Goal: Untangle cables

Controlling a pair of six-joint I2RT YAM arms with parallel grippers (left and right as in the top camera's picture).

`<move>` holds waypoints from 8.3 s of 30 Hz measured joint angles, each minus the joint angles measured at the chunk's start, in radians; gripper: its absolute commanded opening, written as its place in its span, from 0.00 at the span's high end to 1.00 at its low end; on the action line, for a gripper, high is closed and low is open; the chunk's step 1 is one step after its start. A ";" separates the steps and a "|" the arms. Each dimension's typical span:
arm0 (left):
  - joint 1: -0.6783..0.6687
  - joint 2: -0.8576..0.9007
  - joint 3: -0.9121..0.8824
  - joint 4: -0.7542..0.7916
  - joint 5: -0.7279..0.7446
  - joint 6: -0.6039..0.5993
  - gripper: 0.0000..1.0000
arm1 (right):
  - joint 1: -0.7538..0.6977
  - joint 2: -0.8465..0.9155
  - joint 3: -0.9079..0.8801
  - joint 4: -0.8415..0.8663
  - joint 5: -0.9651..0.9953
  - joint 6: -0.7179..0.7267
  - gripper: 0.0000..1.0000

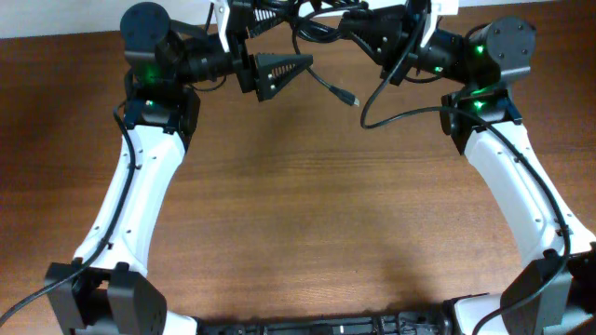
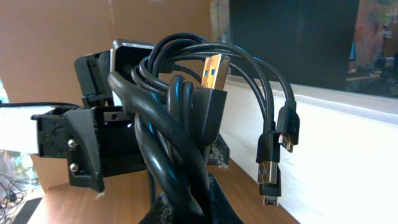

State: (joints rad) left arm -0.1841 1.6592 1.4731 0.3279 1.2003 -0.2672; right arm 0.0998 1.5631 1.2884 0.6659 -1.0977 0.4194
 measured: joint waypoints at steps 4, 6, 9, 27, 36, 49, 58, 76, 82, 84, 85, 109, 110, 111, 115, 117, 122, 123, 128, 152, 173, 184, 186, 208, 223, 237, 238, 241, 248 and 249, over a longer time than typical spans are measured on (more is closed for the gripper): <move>0.021 0.002 0.000 0.150 0.097 0.006 0.01 | -0.024 0.000 0.000 0.002 -0.038 0.000 0.96; 0.052 0.000 0.002 0.236 0.178 0.009 0.01 | -0.064 0.000 0.000 0.023 -0.073 0.000 0.96; 0.082 0.000 0.002 0.257 0.221 0.000 0.01 | -0.084 0.000 0.000 0.064 -0.125 0.000 0.96; 0.036 0.001 0.002 0.256 0.142 -0.018 0.03 | -0.032 0.000 0.000 0.068 -0.222 0.000 0.96; 0.034 0.024 0.002 0.255 0.097 -0.021 0.11 | -0.025 0.000 0.000 0.087 -0.232 0.000 0.96; -0.011 0.024 0.003 0.210 0.100 -0.029 0.62 | -0.018 0.000 0.000 0.133 -0.213 0.000 0.96; -0.040 0.024 0.003 0.206 0.083 -0.039 1.00 | -0.019 0.000 0.000 0.135 -0.210 0.000 0.96; 0.028 0.035 0.003 0.188 0.082 -0.040 1.00 | -0.140 -0.001 0.000 0.129 -0.285 0.000 0.01; 0.031 0.035 0.003 0.188 0.082 -0.040 1.00 | -0.153 -0.005 0.006 -0.179 -0.147 0.002 0.01; 0.031 0.035 0.003 0.187 0.073 -0.040 1.00 | -0.153 -0.006 0.009 -0.346 -0.038 -0.015 0.01; 0.031 0.035 0.003 0.187 0.066 -0.040 1.00 | -0.153 -0.006 0.010 -0.414 0.015 -0.030 0.01; 0.027 0.035 0.003 0.143 0.022 -0.040 1.00 | 0.015 -0.185 0.010 -0.624 0.379 -0.915 0.32; 0.025 0.035 0.003 0.142 0.022 -0.040 1.00 | 0.015 -0.186 0.010 -0.624 0.370 -0.933 0.38; 0.023 0.035 0.003 0.140 0.022 -0.040 1.00 | 0.015 -0.187 0.010 -0.623 0.355 -0.952 0.41; -0.005 0.035 0.003 0.126 0.022 -0.039 1.00 | 0.015 -0.188 0.010 -0.577 0.280 -1.015 0.45; -0.013 0.035 0.003 0.108 0.022 -0.035 1.00 | 0.015 -0.190 0.010 -0.554 0.249 -1.029 0.51; -0.014 0.035 0.003 0.090 0.022 -0.035 1.00 | 0.015 -0.192 0.010 -0.546 0.222 -1.044 0.66; -0.014 0.035 0.003 0.090 0.022 -0.035 1.00 | 0.015 -0.192 0.010 -0.541 0.219 -1.047 0.68; -0.014 0.035 0.003 0.080 0.021 -0.032 1.00 | 0.015 -0.192 0.010 -0.507 0.212 -1.049 0.76; 0.014 0.035 0.004 0.176 0.038 -0.035 1.00 | -0.081 -0.194 0.006 -0.609 0.201 -0.634 0.69; 0.061 0.035 0.004 0.226 -0.037 -0.036 1.00 | -0.143 -0.194 0.007 -0.814 -0.050 -0.602 0.22; 0.060 0.037 0.005 0.024 -0.108 0.150 1.00 | -0.086 -0.196 0.006 -0.516 -0.152 -0.492 0.05; 0.060 0.037 0.004 -0.026 -0.109 0.224 1.00 | -0.082 -0.196 0.006 -0.453 -0.125 -0.418 0.05; 0.007 0.038 0.004 0.235 0.000 0.224 1.00 | -0.079 -0.078 0.011 -0.785 -0.060 -0.323 0.27; 0.108 0.038 0.004 0.199 0.023 -0.003 1.00 | -0.091 -0.085 0.010 -0.484 0.021 -0.311 0.16; 0.010 0.040 0.004 -0.056 0.087 0.250 1.00 | -0.091 -0.143 0.125 -0.597 0.208 -0.312 0.16; -0.002 0.040 0.004 -0.056 0.087 0.273 1.00 | -0.091 -0.143 0.154 -0.667 0.225 -0.318 0.16; -0.035 0.040 0.004 -0.056 0.091 0.338 1.00 | -0.091 -0.143 0.241 -0.868 0.270 -0.365 0.19; -0.089 0.040 0.004 -0.056 0.083 0.414 1.00 | -0.018 -0.143 0.406 -1.260 0.429 -0.632 0.12; -0.092 0.040 0.005 -0.056 0.083 0.420 1.00 | 0.008 -0.143 0.420 -1.284 0.444 -0.661 0.12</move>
State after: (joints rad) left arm -0.2756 1.6993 1.4776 0.2714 1.2831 0.1528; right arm 0.1081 1.4197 1.7084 -0.6186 -0.6537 -0.2413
